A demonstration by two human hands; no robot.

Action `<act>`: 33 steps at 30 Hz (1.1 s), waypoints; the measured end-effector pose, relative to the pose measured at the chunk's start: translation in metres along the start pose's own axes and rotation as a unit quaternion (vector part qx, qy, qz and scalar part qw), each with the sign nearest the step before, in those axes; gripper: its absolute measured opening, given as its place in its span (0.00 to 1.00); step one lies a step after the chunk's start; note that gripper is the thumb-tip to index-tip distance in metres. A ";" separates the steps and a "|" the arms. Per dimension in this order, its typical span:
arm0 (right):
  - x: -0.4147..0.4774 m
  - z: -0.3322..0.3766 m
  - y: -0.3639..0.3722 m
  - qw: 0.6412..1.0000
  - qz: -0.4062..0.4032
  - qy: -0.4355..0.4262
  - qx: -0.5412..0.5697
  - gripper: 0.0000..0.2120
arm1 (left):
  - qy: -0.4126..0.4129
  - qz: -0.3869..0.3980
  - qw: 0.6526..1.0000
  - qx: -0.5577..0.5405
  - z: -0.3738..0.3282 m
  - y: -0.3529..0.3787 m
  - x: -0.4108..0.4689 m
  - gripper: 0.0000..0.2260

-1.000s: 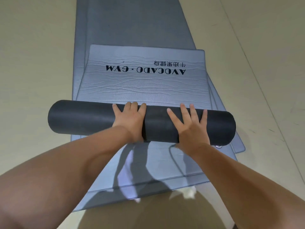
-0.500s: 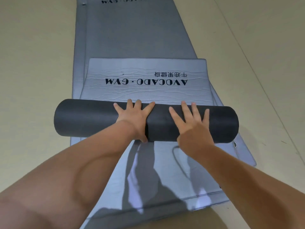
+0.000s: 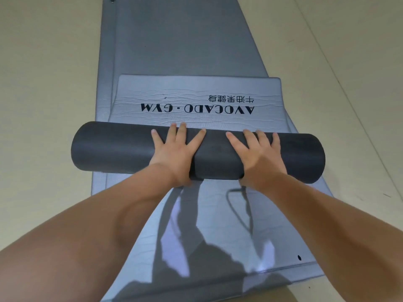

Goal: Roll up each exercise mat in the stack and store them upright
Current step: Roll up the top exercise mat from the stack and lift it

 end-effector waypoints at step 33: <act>-0.082 0.061 -0.035 0.965 0.076 -0.145 0.207 0.54 | 0.038 0.041 0.998 -0.029 0.016 0.025 -0.106 0.64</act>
Point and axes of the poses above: each hand's wrist, its own x-axis towards the middle knuckle, its own y-axis out of the palm, z = x × y, the point moved 7 cm from there along x, towards the middle knuckle, and after that the axes turned 3 degrees about y, right-handed, at the moved point
